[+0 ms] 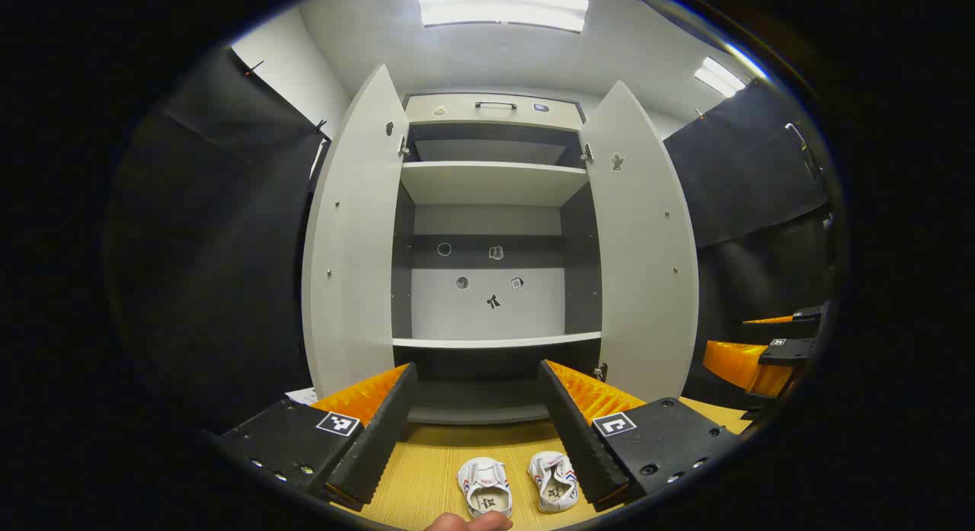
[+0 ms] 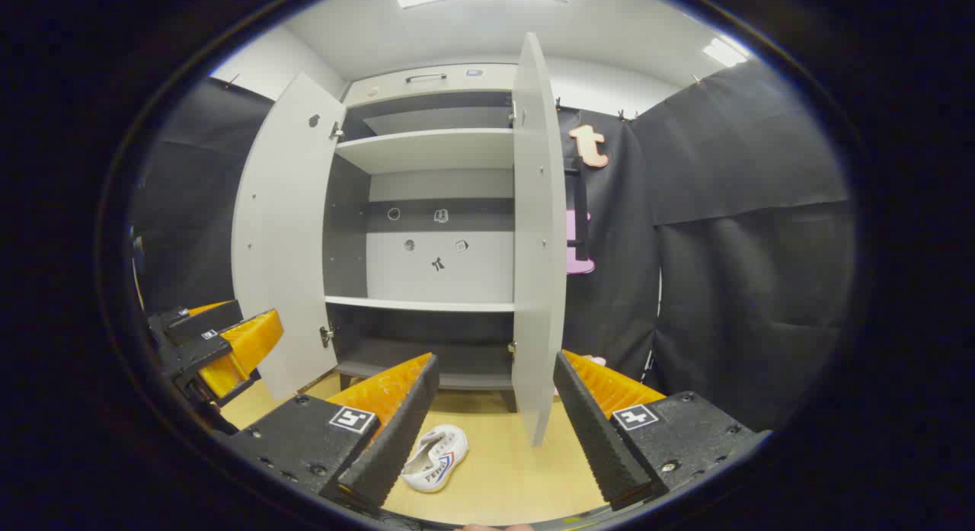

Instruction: Grab one shoe with the right hand and put it into the shoe cabinet, grab the other shoe with the left hand and put it into the shoe cabinet; then close the right door with the right hand and the left door with the left hand.

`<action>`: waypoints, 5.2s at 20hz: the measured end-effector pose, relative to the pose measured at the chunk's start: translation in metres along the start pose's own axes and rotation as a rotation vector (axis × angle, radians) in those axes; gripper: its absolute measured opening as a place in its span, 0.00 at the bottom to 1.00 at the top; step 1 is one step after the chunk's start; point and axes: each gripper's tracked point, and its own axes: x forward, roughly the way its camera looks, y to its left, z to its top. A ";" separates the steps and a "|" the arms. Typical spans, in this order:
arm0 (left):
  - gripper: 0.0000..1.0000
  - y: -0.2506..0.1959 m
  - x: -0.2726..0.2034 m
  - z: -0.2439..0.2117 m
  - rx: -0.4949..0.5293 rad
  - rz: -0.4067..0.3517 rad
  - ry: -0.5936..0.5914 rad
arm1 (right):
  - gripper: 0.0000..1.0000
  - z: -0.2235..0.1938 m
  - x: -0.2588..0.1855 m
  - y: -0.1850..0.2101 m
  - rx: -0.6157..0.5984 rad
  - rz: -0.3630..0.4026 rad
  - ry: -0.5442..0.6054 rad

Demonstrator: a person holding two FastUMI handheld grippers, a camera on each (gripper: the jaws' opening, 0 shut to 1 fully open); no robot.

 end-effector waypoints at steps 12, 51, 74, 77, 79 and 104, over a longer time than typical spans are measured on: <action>0.95 0.006 -0.001 0.001 0.011 0.012 0.000 | 0.98 -0.002 0.000 0.000 0.006 0.000 0.001; 0.95 0.101 -0.010 -0.034 0.024 0.108 0.083 | 0.64 -0.313 0.126 0.139 0.112 0.210 0.679; 0.95 0.085 0.018 -0.061 -0.014 0.058 0.123 | 0.04 -0.211 0.178 0.125 -0.158 0.188 0.346; 0.95 0.076 0.025 -0.058 -0.019 0.042 0.104 | 0.04 -0.145 0.183 0.128 -0.176 0.210 0.278; 0.95 0.068 0.029 -0.054 -0.026 0.029 0.091 | 0.04 -0.105 0.197 0.128 -0.185 0.215 0.251; 0.95 0.078 0.038 -0.062 -0.015 0.045 0.091 | 0.05 0.030 0.453 0.130 -0.265 0.059 0.493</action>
